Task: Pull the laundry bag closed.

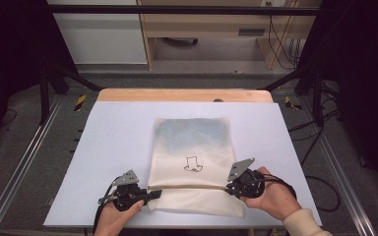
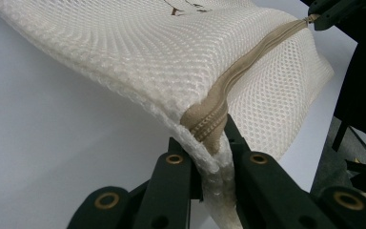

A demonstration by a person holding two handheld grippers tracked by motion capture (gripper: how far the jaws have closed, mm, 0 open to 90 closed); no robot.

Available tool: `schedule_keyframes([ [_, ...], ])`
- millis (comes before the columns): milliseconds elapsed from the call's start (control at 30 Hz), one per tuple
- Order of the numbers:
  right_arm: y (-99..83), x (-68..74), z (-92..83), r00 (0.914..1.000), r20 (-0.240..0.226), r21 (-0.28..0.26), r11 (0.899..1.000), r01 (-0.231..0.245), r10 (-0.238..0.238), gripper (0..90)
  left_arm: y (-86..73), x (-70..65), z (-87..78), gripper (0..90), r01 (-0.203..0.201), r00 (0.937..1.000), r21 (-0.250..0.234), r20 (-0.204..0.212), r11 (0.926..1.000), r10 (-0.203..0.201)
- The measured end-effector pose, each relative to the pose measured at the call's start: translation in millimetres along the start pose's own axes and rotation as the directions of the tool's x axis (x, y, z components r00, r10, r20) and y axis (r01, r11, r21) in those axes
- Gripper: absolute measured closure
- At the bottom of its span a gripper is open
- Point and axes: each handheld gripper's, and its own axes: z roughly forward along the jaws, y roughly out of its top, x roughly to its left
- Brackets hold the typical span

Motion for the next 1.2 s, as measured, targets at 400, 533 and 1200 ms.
schedule_keyframes([
  [400,-8.2,-3.2,-3.1,0.9998,0.007,-0.006,1.000,-0.018,0.018,82.3,0.1,-1.1,0.8,85.0,-0.002,1.0000,0.003,0.002,1.0000,0.002],
  [533,-9.3,-3.4,-3.3,0.9998,0.010,0.001,1.000,-0.018,0.018,82.3,0.2,-0.9,-0.2,85.0,0.000,1.0000,0.002,0.002,1.0000,0.000],
  [1200,-24.1,-6.8,-5.7,0.9983,0.016,-0.003,0.998,-0.056,0.056,82.3,0.3,-0.9,-0.3,85.0,-0.001,1.0000,0.003,0.001,1.0000,0.001],
])
